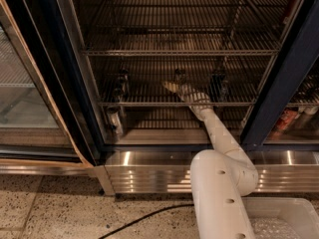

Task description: Pick 7up can from bottom shelf of fridge

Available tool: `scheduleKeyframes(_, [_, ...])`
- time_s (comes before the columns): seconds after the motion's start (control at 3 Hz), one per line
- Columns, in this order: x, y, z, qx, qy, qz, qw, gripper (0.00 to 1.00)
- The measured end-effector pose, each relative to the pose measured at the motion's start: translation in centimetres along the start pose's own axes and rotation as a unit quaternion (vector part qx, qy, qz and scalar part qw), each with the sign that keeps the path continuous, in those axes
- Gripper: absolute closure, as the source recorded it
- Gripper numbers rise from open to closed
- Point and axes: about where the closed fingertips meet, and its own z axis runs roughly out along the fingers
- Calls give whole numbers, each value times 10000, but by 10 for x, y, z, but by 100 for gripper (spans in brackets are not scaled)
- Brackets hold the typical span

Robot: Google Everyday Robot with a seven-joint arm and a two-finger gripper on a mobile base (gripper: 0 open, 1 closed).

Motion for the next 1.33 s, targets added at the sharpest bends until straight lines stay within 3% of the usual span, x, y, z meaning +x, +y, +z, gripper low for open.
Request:
scheduleKeyframes(1.0, [0,15,2,-227,110,897,9957,0])
scheduleKeyframes(1.33, [5,16,7,-166,124,845,9962,0])
